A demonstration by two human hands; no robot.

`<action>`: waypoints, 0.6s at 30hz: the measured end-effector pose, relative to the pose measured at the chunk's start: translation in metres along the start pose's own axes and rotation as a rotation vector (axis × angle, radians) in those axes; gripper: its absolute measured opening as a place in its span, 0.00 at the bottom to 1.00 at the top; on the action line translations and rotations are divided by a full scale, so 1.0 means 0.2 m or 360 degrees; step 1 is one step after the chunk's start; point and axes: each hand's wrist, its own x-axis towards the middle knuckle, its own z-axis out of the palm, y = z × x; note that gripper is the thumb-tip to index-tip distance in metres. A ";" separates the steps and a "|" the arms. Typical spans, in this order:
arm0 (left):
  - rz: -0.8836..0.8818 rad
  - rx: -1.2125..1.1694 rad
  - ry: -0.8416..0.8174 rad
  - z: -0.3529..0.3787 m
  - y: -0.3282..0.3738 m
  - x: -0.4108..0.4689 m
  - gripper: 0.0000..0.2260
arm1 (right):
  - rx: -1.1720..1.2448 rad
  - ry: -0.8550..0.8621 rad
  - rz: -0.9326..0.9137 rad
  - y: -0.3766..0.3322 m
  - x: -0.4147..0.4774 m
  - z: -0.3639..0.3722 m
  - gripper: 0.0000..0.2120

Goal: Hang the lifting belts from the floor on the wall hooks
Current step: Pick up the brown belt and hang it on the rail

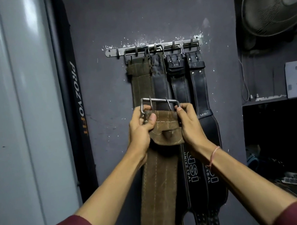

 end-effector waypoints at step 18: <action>0.0252 -0.0001 0.0356 0.08 -0.11 0.23 0.10 | 0.0129 -0.0041 -0.0558 0.12 0.32 0.10 0.07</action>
